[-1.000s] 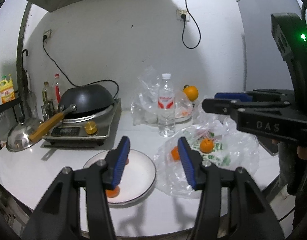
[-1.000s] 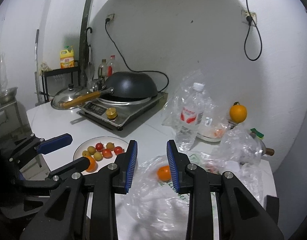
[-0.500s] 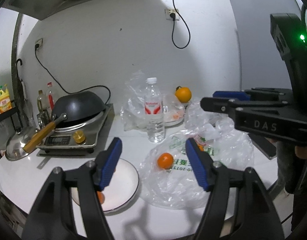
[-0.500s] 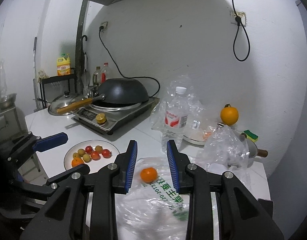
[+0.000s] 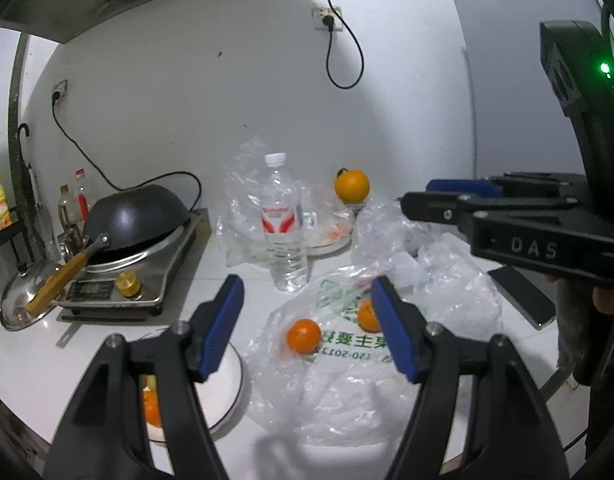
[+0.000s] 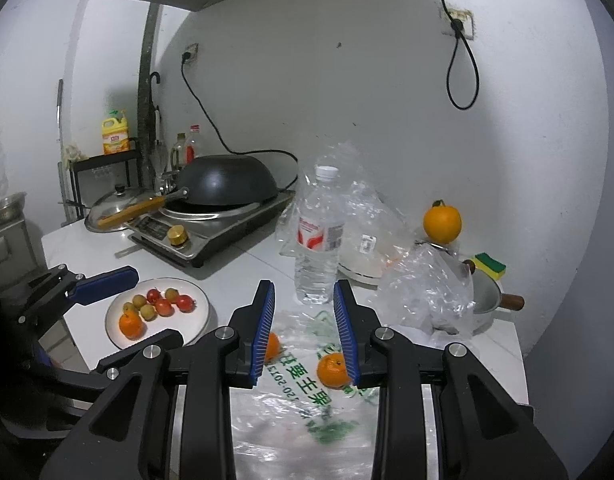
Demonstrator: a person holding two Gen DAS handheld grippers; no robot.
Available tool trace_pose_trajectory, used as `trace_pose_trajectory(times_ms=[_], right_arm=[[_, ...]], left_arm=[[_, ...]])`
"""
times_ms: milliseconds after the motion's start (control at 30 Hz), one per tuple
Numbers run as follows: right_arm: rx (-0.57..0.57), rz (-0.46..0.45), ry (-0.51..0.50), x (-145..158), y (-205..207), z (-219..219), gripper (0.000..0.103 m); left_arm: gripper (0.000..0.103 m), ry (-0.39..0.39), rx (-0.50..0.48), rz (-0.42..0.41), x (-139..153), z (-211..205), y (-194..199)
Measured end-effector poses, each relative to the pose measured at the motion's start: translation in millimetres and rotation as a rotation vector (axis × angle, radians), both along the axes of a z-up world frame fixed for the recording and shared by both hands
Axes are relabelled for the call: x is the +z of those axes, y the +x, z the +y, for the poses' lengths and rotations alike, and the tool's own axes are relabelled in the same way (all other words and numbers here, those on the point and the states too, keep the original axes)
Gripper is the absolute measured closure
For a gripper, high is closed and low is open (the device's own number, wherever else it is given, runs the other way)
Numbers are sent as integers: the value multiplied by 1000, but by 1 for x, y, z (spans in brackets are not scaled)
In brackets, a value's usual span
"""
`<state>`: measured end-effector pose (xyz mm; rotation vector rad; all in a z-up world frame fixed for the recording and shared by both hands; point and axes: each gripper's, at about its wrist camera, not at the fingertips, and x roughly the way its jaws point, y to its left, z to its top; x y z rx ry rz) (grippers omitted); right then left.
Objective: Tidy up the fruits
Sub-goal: 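Move both open grippers back to the oranges on the plastic bag, then close the left gripper on an orange while the right gripper grasps another orange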
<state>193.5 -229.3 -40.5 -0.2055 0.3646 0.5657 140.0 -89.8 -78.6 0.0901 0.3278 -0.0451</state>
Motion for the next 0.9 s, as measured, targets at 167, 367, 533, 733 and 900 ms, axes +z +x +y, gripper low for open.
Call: trace_pose_trajectory(times_ms=[167,367,533,733,900], right_arm=[[-11,30,4,-11,16,-7,70],[-30,77,8,-27,39,-15,70],[-49,117,8,-42,58,-18,70],[-56,163,13,-59,78,-17,70],[-53,192,15,-70,89,-17,70]], left_arm=[[36,7,-3,31,-10,-4,19],[36,9,-14,74,-25,-8,42],[36,10,-25,109,-38,-9,62],[36,28,-29,146,-52,-8,79],[36,37,-37,184,-64,-10,94]])
